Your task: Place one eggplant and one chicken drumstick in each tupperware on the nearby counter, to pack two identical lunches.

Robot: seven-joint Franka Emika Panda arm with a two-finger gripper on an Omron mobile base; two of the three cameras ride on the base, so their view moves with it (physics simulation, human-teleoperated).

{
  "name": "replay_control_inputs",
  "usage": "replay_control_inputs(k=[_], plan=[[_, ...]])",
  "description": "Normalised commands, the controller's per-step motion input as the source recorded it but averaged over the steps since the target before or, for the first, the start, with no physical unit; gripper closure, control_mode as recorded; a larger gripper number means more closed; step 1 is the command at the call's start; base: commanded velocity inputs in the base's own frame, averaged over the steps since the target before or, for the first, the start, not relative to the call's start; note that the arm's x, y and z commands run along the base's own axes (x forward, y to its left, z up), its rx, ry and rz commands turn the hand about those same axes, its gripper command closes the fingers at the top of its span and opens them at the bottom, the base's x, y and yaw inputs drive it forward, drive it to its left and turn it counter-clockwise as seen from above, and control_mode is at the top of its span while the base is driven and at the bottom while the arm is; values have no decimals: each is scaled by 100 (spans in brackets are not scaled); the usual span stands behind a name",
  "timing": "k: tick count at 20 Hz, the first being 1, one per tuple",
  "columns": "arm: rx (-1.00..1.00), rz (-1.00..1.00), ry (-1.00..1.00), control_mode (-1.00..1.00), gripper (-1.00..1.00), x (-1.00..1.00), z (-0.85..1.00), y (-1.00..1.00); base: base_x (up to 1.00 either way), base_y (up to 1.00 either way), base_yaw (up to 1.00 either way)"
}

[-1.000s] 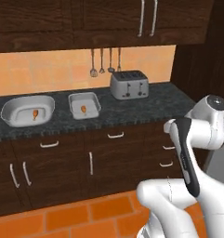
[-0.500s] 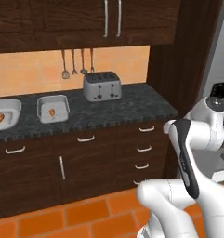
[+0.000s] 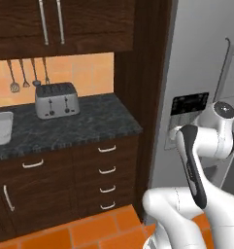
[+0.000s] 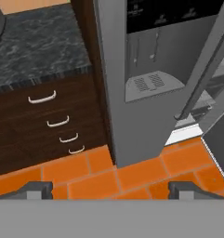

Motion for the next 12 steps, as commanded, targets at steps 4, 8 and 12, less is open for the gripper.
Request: replay_control_inputs(k=[4, 8, 12], plan=[[0, 0, 0, 100, -100, 0, 0, 0, 13, -100, -18], [0, 0, 0, 100, -100, 0, 0, 0, 44, -100, -6], [0, 0, 0, 100, -100, 0, 0, 0, 63, -98, 4]])
